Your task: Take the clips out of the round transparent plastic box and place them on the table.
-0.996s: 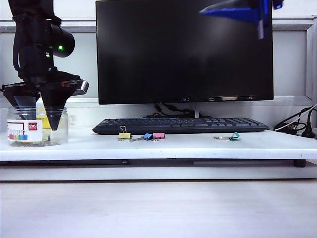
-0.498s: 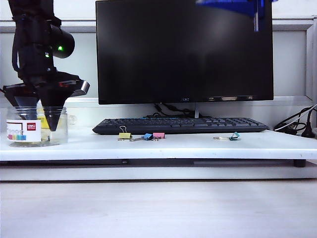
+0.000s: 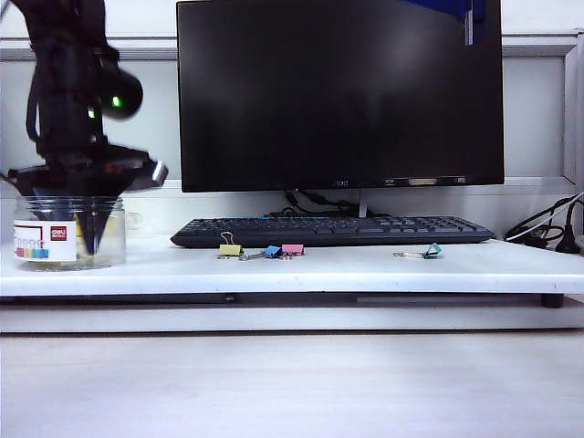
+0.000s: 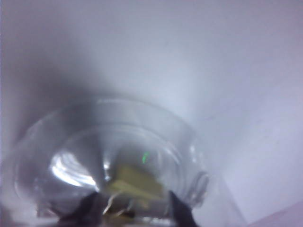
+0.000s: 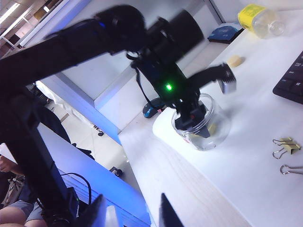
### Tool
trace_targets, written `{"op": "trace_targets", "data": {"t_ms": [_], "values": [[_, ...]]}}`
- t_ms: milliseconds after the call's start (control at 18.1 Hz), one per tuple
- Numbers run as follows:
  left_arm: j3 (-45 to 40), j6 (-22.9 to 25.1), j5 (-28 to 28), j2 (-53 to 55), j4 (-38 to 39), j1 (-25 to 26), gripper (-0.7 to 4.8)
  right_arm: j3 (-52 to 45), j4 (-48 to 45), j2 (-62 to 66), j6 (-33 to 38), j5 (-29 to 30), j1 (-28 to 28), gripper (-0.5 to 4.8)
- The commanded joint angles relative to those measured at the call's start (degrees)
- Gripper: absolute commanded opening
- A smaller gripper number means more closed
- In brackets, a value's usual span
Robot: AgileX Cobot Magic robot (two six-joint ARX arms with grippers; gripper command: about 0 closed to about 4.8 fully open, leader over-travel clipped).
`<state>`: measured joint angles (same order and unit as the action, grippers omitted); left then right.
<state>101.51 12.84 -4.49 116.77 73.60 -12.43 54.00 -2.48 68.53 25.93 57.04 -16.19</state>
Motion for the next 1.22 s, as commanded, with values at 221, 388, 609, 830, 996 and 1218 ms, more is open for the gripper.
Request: {"op": "trace_targets", "data": {"t_ms": [221, 388, 609, 830, 996, 1218], "values": [[-0.4, 0.0, 2.1, 0.7, -0.1, -0.3, 2.02, 0.3, -0.6, -0.2, 0.0, 1.0, -0.1, 1.49], [-0.4, 0.0, 2.1, 0.7, -0.6, -0.3, 1.63, 0.3, -0.5, -0.2, 0.0, 1.1, -0.1, 1.49], [-0.4, -1.0, 2.1, 0.7, -2.7, -0.3, 1.60, 0.3, -0.5, -0.2, 0.0, 1.2, -0.1, 1.49], [-0.4, -1.3, 2.1, 0.7, -4.2, -0.3, 1.50, 0.3, -0.5, -0.2, 0.0, 1.2, -0.1, 1.49], [-0.4, -1.9, 2.1, 0.7, -4.9, -0.3, 1.51, 0.3, -0.3, -0.2, -0.3, 1.2, -0.1, 1.49], [-0.3, -2.4, 2.1, 0.2, -5.2, -0.3, 1.51, 0.3, 0.1, -0.2, -0.5, 1.2, -0.1, 1.49]]}}
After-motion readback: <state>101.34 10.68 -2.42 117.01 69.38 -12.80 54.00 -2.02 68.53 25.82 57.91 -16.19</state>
